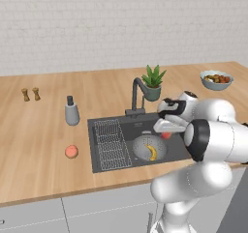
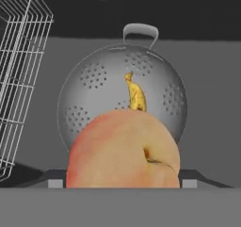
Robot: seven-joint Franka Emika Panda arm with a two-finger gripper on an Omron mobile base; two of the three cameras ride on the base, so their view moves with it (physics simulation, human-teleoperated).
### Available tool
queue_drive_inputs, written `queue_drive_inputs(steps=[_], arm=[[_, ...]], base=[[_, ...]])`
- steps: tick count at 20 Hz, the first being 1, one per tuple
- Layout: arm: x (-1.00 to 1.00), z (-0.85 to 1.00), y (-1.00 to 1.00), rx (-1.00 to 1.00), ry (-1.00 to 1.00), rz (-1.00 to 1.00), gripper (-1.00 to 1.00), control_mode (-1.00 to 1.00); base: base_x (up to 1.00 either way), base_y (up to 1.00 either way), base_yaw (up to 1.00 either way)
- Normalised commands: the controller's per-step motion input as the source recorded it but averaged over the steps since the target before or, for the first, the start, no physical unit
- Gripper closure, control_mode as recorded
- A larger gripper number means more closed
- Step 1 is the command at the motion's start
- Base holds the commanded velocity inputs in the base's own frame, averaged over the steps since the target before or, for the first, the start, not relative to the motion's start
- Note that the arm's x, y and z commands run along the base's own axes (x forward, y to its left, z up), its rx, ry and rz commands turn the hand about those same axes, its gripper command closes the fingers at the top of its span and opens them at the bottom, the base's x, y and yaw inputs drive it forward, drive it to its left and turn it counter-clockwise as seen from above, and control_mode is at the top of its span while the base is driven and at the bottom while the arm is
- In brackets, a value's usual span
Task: Put the colander in the sink, put the peach, banana, peach in the colander, and turn on the sink faucet and pour water over the colander.
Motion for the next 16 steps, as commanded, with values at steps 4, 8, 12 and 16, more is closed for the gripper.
queue_drive_inputs(steps=[4, 8, 12, 16], arm=[[0.04, -0.38, 0.01, 0.07, 0.0, 0.28, 1.0, -1.0], [0.0, -0.34, -0.02, 0.11, -0.02, 0.26, 1.0, -1.0], [0.12, -0.39, 0.0, 0.08, -0.03, 0.23, 1.0, -1.0], [0.12, -0.42, 0.0, 0.06, -0.02, 0.2, 1.0, -1.0]], base=[[0.0, 0.0, 0.0], [0.0, 0.0, 0.0], [0.0, 0.0, 0.0], [0.0, 0.0, 0.0]])
